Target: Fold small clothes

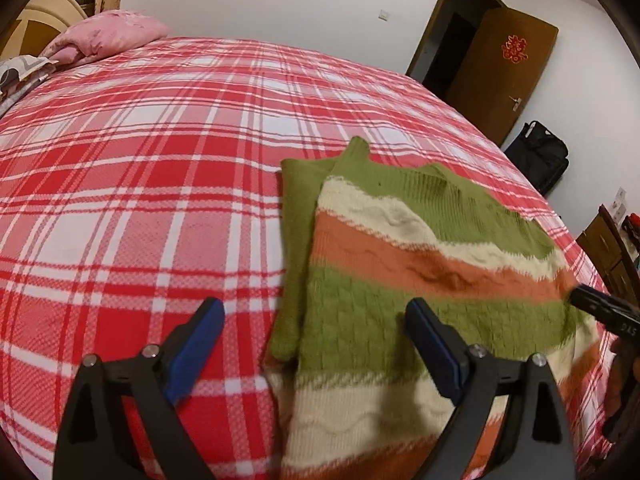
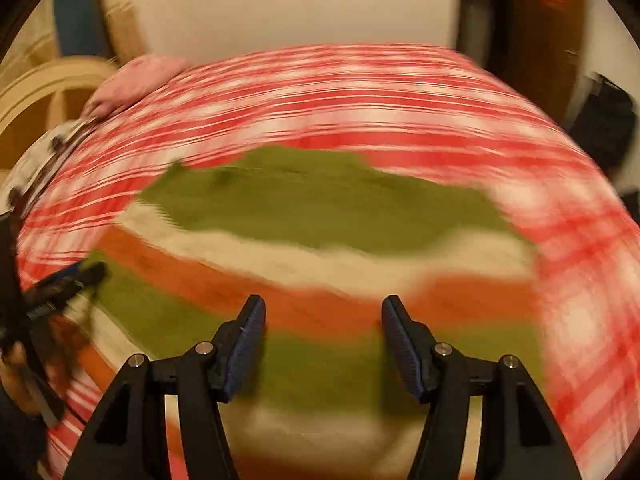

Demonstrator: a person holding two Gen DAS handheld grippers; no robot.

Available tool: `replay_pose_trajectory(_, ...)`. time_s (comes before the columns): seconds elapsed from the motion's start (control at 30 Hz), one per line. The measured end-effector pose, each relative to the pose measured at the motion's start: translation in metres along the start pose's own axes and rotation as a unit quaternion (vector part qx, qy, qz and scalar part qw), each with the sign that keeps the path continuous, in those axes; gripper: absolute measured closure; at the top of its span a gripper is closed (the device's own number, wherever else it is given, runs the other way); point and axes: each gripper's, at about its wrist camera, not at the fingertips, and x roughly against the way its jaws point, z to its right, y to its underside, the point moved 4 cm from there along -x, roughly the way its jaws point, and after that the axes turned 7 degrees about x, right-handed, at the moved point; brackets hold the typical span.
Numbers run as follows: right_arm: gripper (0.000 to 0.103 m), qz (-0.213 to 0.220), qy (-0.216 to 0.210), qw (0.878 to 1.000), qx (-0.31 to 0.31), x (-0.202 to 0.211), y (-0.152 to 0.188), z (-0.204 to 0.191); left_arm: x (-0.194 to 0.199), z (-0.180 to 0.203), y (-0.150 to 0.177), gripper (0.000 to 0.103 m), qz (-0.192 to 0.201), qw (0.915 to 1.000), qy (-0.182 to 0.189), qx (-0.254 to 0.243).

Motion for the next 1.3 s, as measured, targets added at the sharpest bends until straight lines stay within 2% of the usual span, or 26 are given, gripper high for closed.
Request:
replay_pose_trajectory(0.07,0.042,-0.001,0.050,0.998,-0.050,0.019,0.025,0.046,0.001,0.002,0.002,0.007,0.000,1.0000,-0.005,-0.006)
replay_pose_trajectory(0.13,0.045,-0.019,0.062,0.993,-0.097,0.025,0.049,0.079,-0.001,0.005,0.003,0.006,-0.003,0.9998,-0.012,-0.013)
replay_pose_trajectory(0.2,0.051,-0.037,0.040,0.991,-0.125,0.021,0.066,0.090,-0.003,0.007,0.004,0.004,-0.006,0.9995,-0.020,-0.022)
replay_pose_trajectory(0.23,0.057,-0.036,0.006,0.989,-0.141,0.020,0.075,0.092,-0.004,0.008,0.004,0.003,-0.006,0.9994,-0.023,-0.026)
replay_pose_trajectory(0.27,0.058,-0.034,-0.009,0.989,-0.145,0.020,0.077,0.090,-0.004,0.009,0.004,0.003,-0.006,0.9992,-0.026,-0.029)
replay_pose_trajectory(0.3,0.063,-0.029,-0.013,0.990,-0.140,0.021,0.078,0.087,-0.004,0.009,0.004,0.003,-0.007,0.9991,-0.028,-0.031)
replay_pose_trajectory(0.33,0.075,-0.024,-0.015,0.991,-0.135,0.022,0.078,0.086,-0.005,0.009,0.005,0.002,-0.008,0.9990,-0.030,-0.032)
replay_pose_trajectory(0.37,0.080,-0.016,-0.020,0.991,-0.132,0.023,0.076,0.085,-0.005,0.009,0.005,0.002,-0.009,0.9990,-0.030,-0.033)
replay_pose_trajectory(0.43,0.085,-0.008,-0.026,0.991,-0.133,0.027,0.074,0.085,-0.004,0.009,0.006,0.002,-0.010,0.9988,-0.033,-0.035)
replay_pose_trajectory(0.53,0.094,-0.003,-0.010,0.994,-0.113,0.036,0.077,0.081,-0.004,0.011,0.010,0.000,-0.014,0.9979,-0.042,-0.046)
replay_pose_trajectory(0.6,0.095,-0.011,0.001,0.995,-0.101,0.038,0.085,0.077,-0.003,0.012,0.011,0.000,-0.017,0.9976,-0.043,-0.051)
replay_pose_trajectory(0.7,0.095,-0.033,0.012,0.995,-0.092,0.030,0.098,0.080,-0.004,0.012,0.012,0.000,-0.019,0.9974,-0.045,-0.053)
replay_pose_trajectory(0.87,0.092,-0.037,0.017,0.995,-0.090,0.032,0.096,0.080,-0.004,0.010,0.012,0.000,-0.021,0.9974,-0.043,-0.053)
replay_pose_trajectory(0.93,0.087,-0.027,0.027,0.995,-0.096,0.042,0.094,0.081,-0.002,0.011,0.013,0.000,-0.020,0.9972,-0.047,-0.056)
replay_pose_trajectory(1.0,0.086,-0.013,0.046,0.996,-0.081,0.052,0.088,0.076,-0.002,0.011,0.014,0.000,-0.021,0.9970,-0.048,-0.058)
replay_pose_trajectory(1.07,0.079,0.011,0.076,0.995,-0.064,0.064,0.077,0.069,-0.002,0.011,0.015,0.000,-0.024,0.9968,-0.048,-0.059)
replay_pose_trajectory(1.13,0.058,0.027,0.068,0.996,-0.052,0.068,0.064,0.056,-0.001,0.011,0.017,0.000,-0.027,0.9965,-0.048,-0.063)
replay_pose_trajectory(1.2,0.058,0.033,0.065,0.997,-0.032,0.064,0.049,0.039,0.001,0.010,0.019,0.000,-0.029,0.9963,-0.046,-0.066)
replay_pose_trajectory(1.3,0.058,0.040,0.038,0.998,-0.001,0.049,0.032,0.011,0.004,0.010,0.022,0.000,-0.032,0.9961,-0.044,-0.070)
